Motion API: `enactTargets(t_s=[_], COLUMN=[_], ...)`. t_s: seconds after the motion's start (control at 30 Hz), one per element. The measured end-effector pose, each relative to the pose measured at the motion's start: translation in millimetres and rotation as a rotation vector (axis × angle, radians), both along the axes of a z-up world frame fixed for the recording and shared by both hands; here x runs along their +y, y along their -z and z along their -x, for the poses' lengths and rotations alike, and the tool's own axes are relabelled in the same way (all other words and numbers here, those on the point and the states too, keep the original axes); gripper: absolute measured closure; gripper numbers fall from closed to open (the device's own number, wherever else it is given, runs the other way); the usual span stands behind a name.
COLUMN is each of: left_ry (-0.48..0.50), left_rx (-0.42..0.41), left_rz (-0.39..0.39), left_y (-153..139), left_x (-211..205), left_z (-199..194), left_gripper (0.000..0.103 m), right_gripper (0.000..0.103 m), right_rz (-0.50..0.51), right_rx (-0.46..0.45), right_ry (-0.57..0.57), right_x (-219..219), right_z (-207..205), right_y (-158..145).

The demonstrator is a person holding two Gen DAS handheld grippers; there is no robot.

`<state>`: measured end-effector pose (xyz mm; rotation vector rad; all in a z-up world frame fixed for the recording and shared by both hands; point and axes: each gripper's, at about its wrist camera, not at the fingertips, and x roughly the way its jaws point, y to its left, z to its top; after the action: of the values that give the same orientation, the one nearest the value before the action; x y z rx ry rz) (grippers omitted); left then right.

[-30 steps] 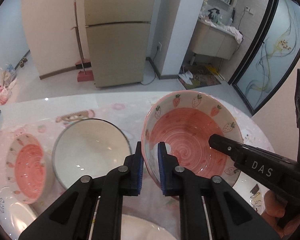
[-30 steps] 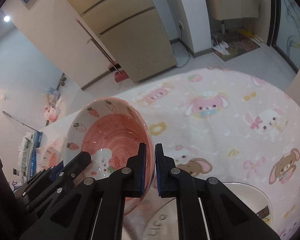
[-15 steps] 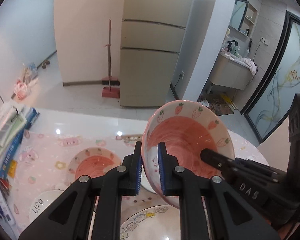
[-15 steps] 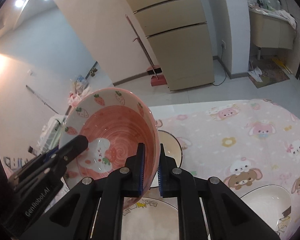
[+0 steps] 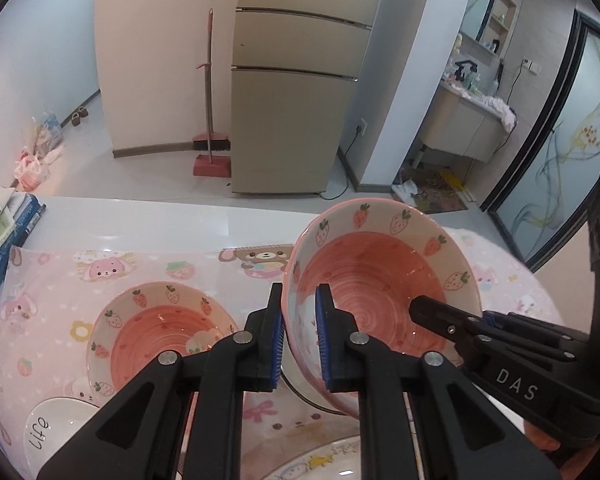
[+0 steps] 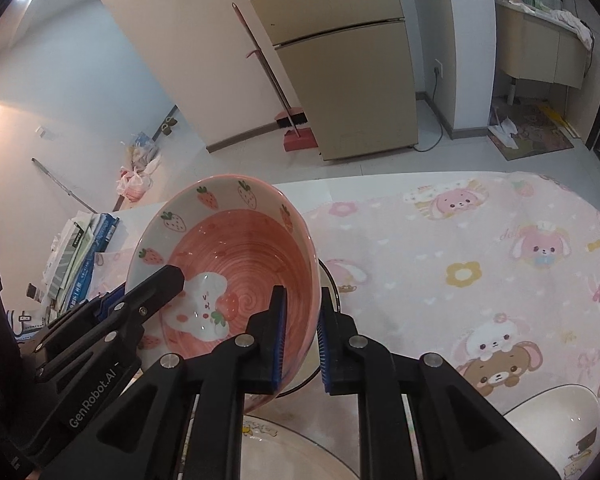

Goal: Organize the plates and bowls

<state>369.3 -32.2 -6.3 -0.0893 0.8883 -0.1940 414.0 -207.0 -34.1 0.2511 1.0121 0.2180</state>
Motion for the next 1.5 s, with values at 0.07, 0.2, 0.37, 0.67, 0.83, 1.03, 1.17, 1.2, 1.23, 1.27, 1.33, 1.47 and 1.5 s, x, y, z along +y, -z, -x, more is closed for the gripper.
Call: enactTargets(t_s=[0.07,0.2,0.37,0.67,0.83,1.03,1.17,1.2,1.23,1.27,1.33,1.47,1.5], left_ry=[0.000,0.001,0.004,-0.010,-0.029,-0.022,-0.028,-0.034,-0.037,-0.040,-0.050,-0.071,-0.074], left_rx=[0.003,0.006,0.023,0.035,0.017,0.000,-0.008,-0.014,-0.020,-0.025,-0.039,-0.121,-0.169], left_rz=[-0.024,-0.061,-0.080,-0.114,-0.145,-0.145,-0.148,-0.144,-0.141,-0.134,-0.118,-0.119,-0.120], left_y=[5.6,15.6,23.7,26.6,24.2,19.6,20.0,18.4,16.7,14.6,9.0,-9.9,-17.9], left_x=[-4.4,-12.5,-13.9,-18.2,-22.0,-20.8,-16.7,-15.3,-13.5,-11.0,-4.7,1.4,2.0], left_z=[-1.1,-3.3,-7.6,-10.3,-10.1,-7.7,-6.9,-6.7,-4.7,-4.1,-2.6,8.4,14.2], left_gripper=[0.091,0.091,0.091,0.091,0.091,0.091,0.091,0.091,0.091,0.091,0.085,0.028,0.025], right_gripper=[0.088,0.088,0.088,0.088,0.088,0.088,0.088,0.088,0.088,0.087,0.077,0.047,0.046], right_rz=[0.026,0.062,0.105,0.165,0.174,0.165,0.161,0.159,0.158,0.157,0.162,0.201,0.209], right_rx=[-0.010,-0.013,-0.022,-0.047,-0.066,-0.060,-0.071,-0.079,-0.088,-0.096,-0.109,-0.192,-0.203], right_ry=[-0.004,-0.008,-0.009,-0.031,-0.044,-0.041,-0.036,-0.034,-0.027,-0.018,0.000,0.055,0.061], right_x=[2.5,4.8,7.6,15.6,17.6,13.5,12.0,10.5,8.2,5.5,2.6,-6.0,-7.1], right_z=[-1.2,-4.0,-4.7,-1.7,-0.8,-2.3,-0.2,1.4,3.0,4.5,6.8,15.6,17.3], right_y=[3.8,10.4,13.7,12.1,11.6,12.1,6.6,3.4,-0.4,-4.4,-10.2,-28.2,-31.3])
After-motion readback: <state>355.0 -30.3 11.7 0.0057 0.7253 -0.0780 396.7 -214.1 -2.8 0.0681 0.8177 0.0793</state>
